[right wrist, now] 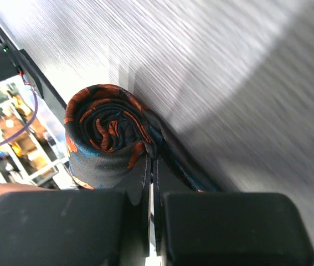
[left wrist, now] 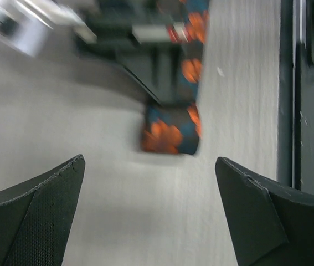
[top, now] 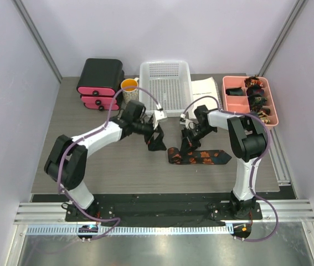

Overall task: Roll the ties
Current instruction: Roll the tie at the center of the board.

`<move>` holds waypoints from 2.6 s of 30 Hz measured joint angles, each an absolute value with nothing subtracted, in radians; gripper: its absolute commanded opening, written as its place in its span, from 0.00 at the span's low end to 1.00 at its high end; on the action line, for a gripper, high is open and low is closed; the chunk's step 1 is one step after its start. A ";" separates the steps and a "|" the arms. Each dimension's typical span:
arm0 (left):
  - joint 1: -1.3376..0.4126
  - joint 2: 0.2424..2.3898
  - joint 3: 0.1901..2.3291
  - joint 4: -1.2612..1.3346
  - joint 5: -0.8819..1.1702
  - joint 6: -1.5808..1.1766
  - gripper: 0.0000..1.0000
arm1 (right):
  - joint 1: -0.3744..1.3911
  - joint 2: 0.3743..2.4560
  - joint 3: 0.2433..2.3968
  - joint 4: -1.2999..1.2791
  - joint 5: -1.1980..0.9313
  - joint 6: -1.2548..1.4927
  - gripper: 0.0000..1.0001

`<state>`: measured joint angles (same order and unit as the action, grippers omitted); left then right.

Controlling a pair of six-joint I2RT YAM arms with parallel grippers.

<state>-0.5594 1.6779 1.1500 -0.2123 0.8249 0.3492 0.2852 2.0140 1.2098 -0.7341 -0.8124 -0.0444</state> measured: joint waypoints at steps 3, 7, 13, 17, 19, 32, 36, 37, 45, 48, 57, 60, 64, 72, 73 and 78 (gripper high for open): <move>-0.590 1.673 1.013 -0.137 0.805 0.344 1.00 | 0.302 2.038 1.245 -0.734 -0.814 -0.057 0.01; -0.651 1.671 0.851 0.044 0.744 0.303 1.00 | 0.313 2.051 1.258 -0.733 -0.818 -0.069 0.01; -0.660 1.716 0.818 0.265 0.696 0.213 0.97 | 0.328 2.051 1.256 -0.704 -0.818 -0.073 0.01; -0.669 1.761 0.818 0.384 0.679 0.167 0.88 | 0.337 2.051 1.250 -0.677 -0.819 -0.066 0.01; -0.685 1.790 0.818 0.416 0.672 0.154 0.80 | 0.339 2.050 1.244 -0.659 -0.825 -0.056 0.01; -0.745 1.841 0.812 0.448 0.598 0.196 0.30 | 0.334 2.033 1.225 -0.624 -0.823 -0.020 0.30; -0.756 1.825 0.839 0.364 0.554 0.273 0.29 | 0.300 2.020 1.237 -0.657 -0.820 -0.012 0.40; -0.760 1.822 0.846 0.342 0.542 0.293 0.28 | 0.284 2.018 1.240 -0.669 -0.821 -0.010 0.40; -0.810 1.810 0.887 0.239 0.428 0.420 0.36 | 0.216 1.999 1.241 -0.744 -0.904 0.033 0.50; -0.830 1.813 0.913 0.202 0.388 0.448 0.41 | 0.241 1.990 1.232 -0.733 -0.925 0.063 0.50; -0.834 1.833 0.970 0.105 0.375 0.479 0.66 | 0.287 1.985 1.200 -0.678 -0.943 0.117 0.01; -0.817 1.832 0.973 0.065 0.412 0.474 0.74 | 0.282 1.985 1.190 -0.670 -0.941 0.119 0.01; -0.748 1.822 0.969 0.015 0.509 0.434 0.86 | 0.256 1.994 1.181 -0.675 -0.939 0.102 0.01; -0.690 1.777 0.951 0.097 0.629 0.294 0.89 | 0.212 2.049 1.178 -0.692 -0.945 0.072 0.01; -0.696 1.778 0.951 0.118 0.635 0.283 0.89 | 0.209 2.054 1.178 -0.693 -0.944 0.072 0.01; -0.727 1.816 0.955 0.218 0.657 0.246 0.85 | 0.207 2.074 1.175 -0.694 -0.928 0.066 0.01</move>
